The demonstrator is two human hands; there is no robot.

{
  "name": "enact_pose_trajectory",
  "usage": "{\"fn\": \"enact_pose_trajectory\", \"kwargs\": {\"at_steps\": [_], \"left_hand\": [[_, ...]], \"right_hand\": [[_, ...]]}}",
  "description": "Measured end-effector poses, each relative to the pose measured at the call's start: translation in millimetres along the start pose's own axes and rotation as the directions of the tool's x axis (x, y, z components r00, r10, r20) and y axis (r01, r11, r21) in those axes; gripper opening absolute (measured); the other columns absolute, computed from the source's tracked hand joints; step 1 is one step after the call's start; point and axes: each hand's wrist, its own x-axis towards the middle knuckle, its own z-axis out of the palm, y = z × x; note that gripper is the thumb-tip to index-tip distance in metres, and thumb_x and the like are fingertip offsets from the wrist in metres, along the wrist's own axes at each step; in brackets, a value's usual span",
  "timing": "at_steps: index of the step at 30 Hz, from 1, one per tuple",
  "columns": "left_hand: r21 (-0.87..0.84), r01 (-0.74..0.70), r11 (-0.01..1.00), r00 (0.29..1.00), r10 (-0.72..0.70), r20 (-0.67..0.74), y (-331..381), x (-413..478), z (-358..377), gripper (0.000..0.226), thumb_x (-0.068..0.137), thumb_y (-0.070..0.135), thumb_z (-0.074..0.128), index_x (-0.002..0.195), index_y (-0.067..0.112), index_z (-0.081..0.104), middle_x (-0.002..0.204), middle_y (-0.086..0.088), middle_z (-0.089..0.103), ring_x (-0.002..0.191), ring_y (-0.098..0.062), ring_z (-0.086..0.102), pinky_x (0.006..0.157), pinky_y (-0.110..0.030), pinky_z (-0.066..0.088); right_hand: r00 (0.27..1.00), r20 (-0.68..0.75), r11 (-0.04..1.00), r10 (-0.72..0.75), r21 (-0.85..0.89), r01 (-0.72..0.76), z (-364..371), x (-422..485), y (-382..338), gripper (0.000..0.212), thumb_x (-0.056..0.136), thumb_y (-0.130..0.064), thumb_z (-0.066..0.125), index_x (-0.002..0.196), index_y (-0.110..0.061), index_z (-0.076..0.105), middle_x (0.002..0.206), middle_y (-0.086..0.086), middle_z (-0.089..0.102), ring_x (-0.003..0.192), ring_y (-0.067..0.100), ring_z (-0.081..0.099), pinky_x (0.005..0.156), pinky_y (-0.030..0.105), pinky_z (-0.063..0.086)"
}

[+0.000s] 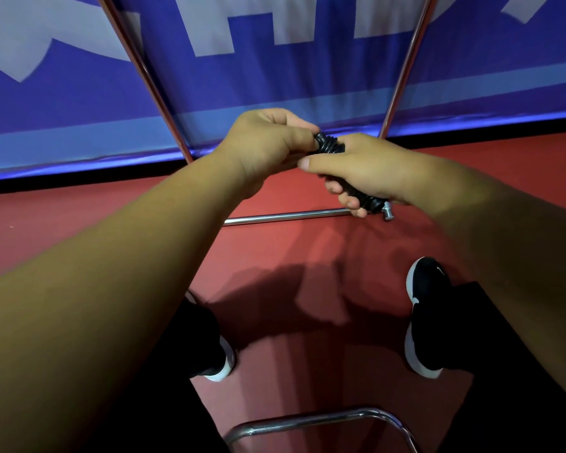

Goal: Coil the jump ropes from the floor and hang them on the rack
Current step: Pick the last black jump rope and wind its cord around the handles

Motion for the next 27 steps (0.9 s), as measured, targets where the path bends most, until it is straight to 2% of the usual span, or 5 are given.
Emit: {"fn": "enact_pose_trajectory", "kwargs": {"at_steps": [9, 13, 16, 22, 27], "left_hand": [[0.497, -0.180, 0.849, 0.967, 0.061, 0.247, 17.5, -10.6, -12.3, 0.006, 0.086, 0.000, 0.080, 0.092, -0.001, 0.080, 0.087, -0.021, 0.078, 0.076, -0.020, 0.077, 0.081, -0.032, 0.065], [0.766, -0.568, 0.301, 0.822, 0.257, 0.509, 15.8, -16.2, -13.0, 0.004, 0.088, 0.019, 0.075, 0.089, 0.018, 0.079, 0.074, 0.005, 0.077, 0.068, -0.004, 0.071, 0.078, -0.031, 0.059], [0.764, -0.644, 0.034, 0.729, 0.333, 0.599, 4.4, -17.3, -6.4, 0.015, 0.090, 0.026, 0.069, 0.099, 0.015, 0.075, 0.082, -0.004, 0.074, 0.072, -0.023, 0.058, 0.069, -0.041, 0.052], [0.761, -0.649, -0.017, 0.712, 0.338, 0.615, -8.7, -22.5, 0.3, 0.025, 0.088, 0.028, 0.057, 0.096, 0.011, 0.073, 0.079, -0.014, 0.070, 0.069, -0.038, 0.060, 0.059, -0.046, 0.051], [0.814, -0.556, 0.167, 0.797, 0.384, 0.465, -5.5, -20.3, -3.8, 0.023, 0.081, 0.026, 0.063, 0.095, 0.011, 0.072, 0.076, -0.004, 0.072, 0.068, -0.023, 0.059, 0.065, -0.039, 0.050]], "right_hand": [[0.929, 0.279, 0.969, 0.244, -0.033, -0.245, -13.7, -17.9, -2.8, 0.038, 0.097, -0.045, 0.070, 0.098, -0.011, 0.054, 0.065, 0.002, 0.045, 0.041, 0.015, 0.035, 0.043, 0.022, 0.035], [0.894, 0.337, 0.955, 0.296, -0.079, -0.286, -12.0, -17.3, -0.2, 0.034, 0.096, -0.040, 0.071, 0.099, -0.011, 0.053, 0.067, 0.003, 0.044, 0.041, 0.016, 0.034, 0.042, 0.021, 0.033], [0.873, 0.353, 0.942, 0.337, -0.112, -0.318, -12.1, -15.3, 2.9, 0.034, 0.096, -0.039, 0.071, 0.097, -0.011, 0.052, 0.068, 0.004, 0.042, 0.040, 0.015, 0.033, 0.042, 0.021, 0.033], [0.932, 0.269, 0.951, 0.245, -0.254, -0.177, -20.0, -15.2, 6.6, 0.026, 0.092, -0.044, 0.077, 0.100, -0.018, 0.075, 0.092, 0.004, 0.072, 0.059, 0.010, 0.067, 0.053, 0.024, 0.058], [0.920, 0.298, 0.955, 0.255, -0.230, -0.190, -11.5, -22.2, 3.2, 0.031, 0.095, -0.047, 0.075, 0.097, -0.020, 0.059, 0.069, 0.000, 0.054, 0.045, 0.015, 0.048, 0.042, 0.025, 0.042]]}}
